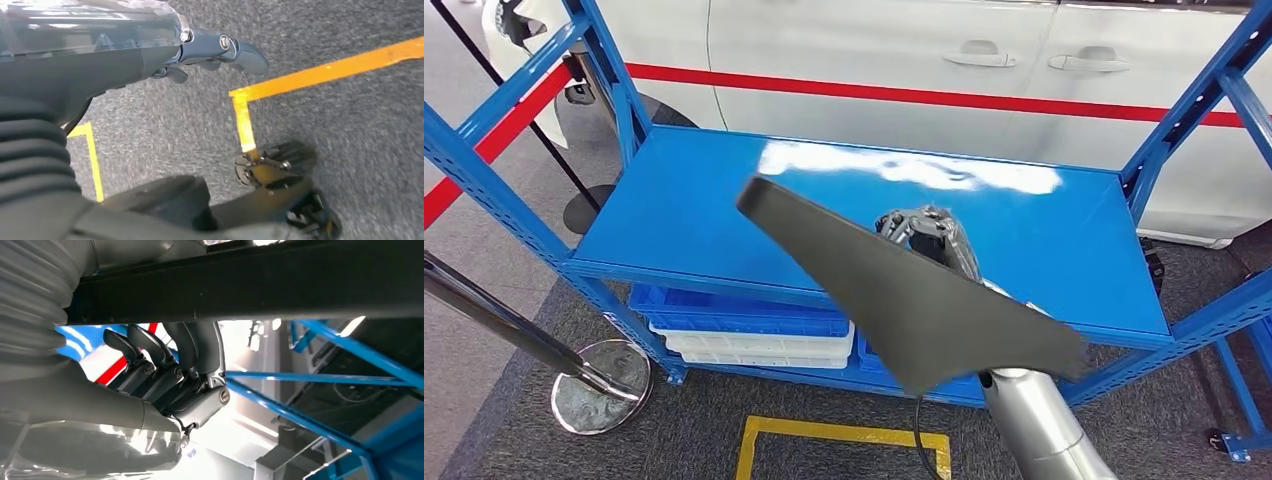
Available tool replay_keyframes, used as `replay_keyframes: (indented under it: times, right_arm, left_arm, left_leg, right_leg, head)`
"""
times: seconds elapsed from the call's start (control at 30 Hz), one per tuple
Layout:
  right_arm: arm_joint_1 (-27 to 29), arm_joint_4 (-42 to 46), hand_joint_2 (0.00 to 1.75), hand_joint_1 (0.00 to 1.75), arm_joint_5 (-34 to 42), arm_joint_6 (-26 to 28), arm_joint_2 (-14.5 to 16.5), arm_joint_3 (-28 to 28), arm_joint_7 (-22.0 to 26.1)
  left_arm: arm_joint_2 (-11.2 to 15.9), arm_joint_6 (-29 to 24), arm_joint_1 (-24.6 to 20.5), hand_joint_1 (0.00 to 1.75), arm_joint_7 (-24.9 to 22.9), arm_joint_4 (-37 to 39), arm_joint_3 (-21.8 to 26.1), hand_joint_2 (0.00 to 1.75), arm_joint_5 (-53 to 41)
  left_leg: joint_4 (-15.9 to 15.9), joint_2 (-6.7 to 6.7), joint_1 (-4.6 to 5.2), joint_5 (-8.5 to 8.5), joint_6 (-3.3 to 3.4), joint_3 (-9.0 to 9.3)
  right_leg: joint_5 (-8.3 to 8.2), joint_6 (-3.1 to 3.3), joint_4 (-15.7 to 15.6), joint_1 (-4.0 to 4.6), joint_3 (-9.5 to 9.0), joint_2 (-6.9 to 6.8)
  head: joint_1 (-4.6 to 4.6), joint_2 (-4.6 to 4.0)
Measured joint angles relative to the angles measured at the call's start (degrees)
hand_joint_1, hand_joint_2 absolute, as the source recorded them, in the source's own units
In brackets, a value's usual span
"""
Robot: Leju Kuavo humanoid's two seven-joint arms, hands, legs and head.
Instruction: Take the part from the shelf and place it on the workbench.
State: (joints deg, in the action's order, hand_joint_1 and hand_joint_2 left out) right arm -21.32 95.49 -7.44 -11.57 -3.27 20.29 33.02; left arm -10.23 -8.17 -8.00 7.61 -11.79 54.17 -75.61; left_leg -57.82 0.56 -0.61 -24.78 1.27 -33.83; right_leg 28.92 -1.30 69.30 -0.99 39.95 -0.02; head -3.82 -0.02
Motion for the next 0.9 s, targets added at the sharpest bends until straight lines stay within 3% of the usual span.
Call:
replay_keyframes:
  times: [0.07, 0.1, 0.23, 0.3, 0.37, 0.43, 0.47, 0.53, 0.6, 0.67, 0.77, 0.8, 0.9]
  right_arm:
    - [3.24, 2.41, 1.75, 1.75, 0.75, -1.01, -0.31, -0.26, 0.82]
    - [5.12, 3.43, 1.75, 1.75, 1.04, -1.48, -0.44, -0.32, 1.17]
    - [11.48, 5.92, 1.75, 1.75, 1.12, -2.82, -0.58, -0.33, 1.1]
    - [13.39, 6.7, 1.75, 1.75, 0.77, -3.04, -0.57, -0.33, 0.84]
    - [14.81, 7.14, 1.75, 1.75, 0.51, -3.15, -0.55, -0.33, 0.73]
    - [15.99, 7.27, 1.75, 1.75, 0.48, -3.18, -0.54, -0.33, 0.36]
    - [16.47, 7.28, 1.75, 1.75, 0.56, -3.24, -0.53, -0.34, 0.1]
    - [16.99, 7.27, 1.75, 1.75, 0.9, -3.39, -0.45, -0.35, -0.27]
    - [17.03, 7.24, 1.75, 1.75, 1.32, -3.44, -0.32, -0.46, -0.5]
    - [17.05, 7.17, 1.75, 1.75, 1.53, -3.38, -0.26, -0.63, -0.85]
    - [17.15, 7.11, 1.75, 1.75, 1.89, -3.32, -0.25, -0.82, -1.28]
    - [17.18, 7.11, 1.75, 1.75, 2.15, -3.3, -0.26, -0.92, -1.38]
    - [17.47, 6.78, 1.75, 1.75, 3.2, -3.32, -0.27, -1.2, -2.09]
  left_arm:
    - [-0.01, 0.05, -0.24, 0.0, 1.78, 0.0, -0.01, 1.75, 0.2]
    - [-0.02, -0.04, -0.36, 0.0, 3.1, -0.01, -0.01, 1.75, 0.38]
    - [-0.08, -2.93, -0.93, 0.0, 9.87, -0.02, -0.1, 1.75, 0.71]
    - [-0.21, -4.28, -1.35, 0.0, 11.87, -0.02, -0.26, 1.75, 0.59]
    - [-0.31, -4.96, -1.59, 0.0, 12.88, -0.02, -0.44, 1.75, 0.48]
    - [-0.36, -5.28, -1.63, 0.0, 14.23, -0.02, -0.64, 1.75, 0.54]
    - [-0.4, -4.82, -1.74, 0.0, 15.02, -0.02, -0.79, 1.75, 0.76]
    - [-0.5, -2.28, -2.2, 0.0, 16.68, -0.02, -1.03, 1.75, 1.58]
    - [-0.62, 0.71, -2.82, 0.0, 18.26, -0.02, -1.11, 1.75, 2.52]
    - [-0.83, 2.08, -3.18, 0.0, 19.14, -0.02, -1.16, 1.75, 2.96]
    - [-1.09, 2.29, -3.38, 0.0, 18.77, -0.02, -1.45, 1.75, 2.61]
    - [-1.18, 2.28, -3.53, 0.0, 18.38, -0.02, -1.52, 1.75, 2.53]
    - [-1.37, 2.23, -3.84, 0.0, 17.11, -0.02, -1.54, 1.75, 2.85]
  left_leg:
    - [-0.54, 0.12, 0.14, -0.47, -0.53, 0.01]
    - [-0.75, 0.17, 0.25, -0.68, -0.84, 0.01]
    - [-1.32, 0.11, 0.2, -1.51, -2.06, -0.02]
    - [-5.52, -0.09, 0.04, -4.23, -2.63, -1.74]
    - [-13.2, -0.19, -0.07, -7.95, -3.01, -5.11]
    - [-17.43, -0.2, -0.08, -8.85, -3.04, -7.03]
    - [-16.22, -0.19, -0.05, -7.62, -2.87, -6.45]
    - [-8.62, -0.21, 0.17, -3.67, -2.03, -2.82]
    - [-2.06, -0.26, 0.57, -1.51, -1.2, 0.31]
    - [-0.59, -0.25, 0.91, -1.42, -0.89, 0.99]
    - [0.67, -0.27, 0.55, -0.6, -0.31, 1.53]
    - [1.14, -0.31, 0.37, -0.3, -0.1, 1.72]
    - [1.3, -0.36, 0.34, -0.04, 0.11, 1.67]
  right_leg:
    - [-2.68, 0.3, -7.17, -0.02, -3.53, 0.01]
    - [-3.12, 0.54, -9.11, 0.03, -4.49, 0.04]
    - [-3.12, 1.92, -9.95, 0.16, -4.92, 0.15]
    - [-3.15, 2.53, -10.12, 0.01, -5.08, 0.01]
    - [-3.07, 2.81, -10.11, 0.15, -5.11, -0.06]
    - [-3.03, 2.89, -10.09, 0.34, -5.17, -0.04]
    - [-3.01, 2.92, -10.08, 0.44, -5.24, -0.01]
    - [-2.98, 2.93, -10.09, 0.61, -5.47, 0.04]
    - [-3.0, 2.64, -10.08, 0.77, -5.52, 0.01]
    - [-3.14, 2.09, -10.17, 0.68, -5.43, -0.05]
    - [-2.47, 1.16, -9.47, 0.58, -5.25, 0.0]
    - [-1.2, 0.88, -7.56, 0.56, -4.42, 0.02]
    - [3.63, 0.38, 2.45, 0.25, 0.31, 0.03]
  head:
    - [-0.01, 0.0]
    - [-0.01, 0.0]
    - [-0.02, 0.0]
    - [-0.02, 0.0]
    - [-0.02, 0.0]
    - [-0.02, 0.0]
    - [-0.02, 0.0]
    - [-0.02, 0.0]
    - [-0.02, 0.0]
    - [-0.02, 0.0]
    - [-0.02, 0.0]
    - [-0.01, 0.0]
    - [-0.01, 0.0]
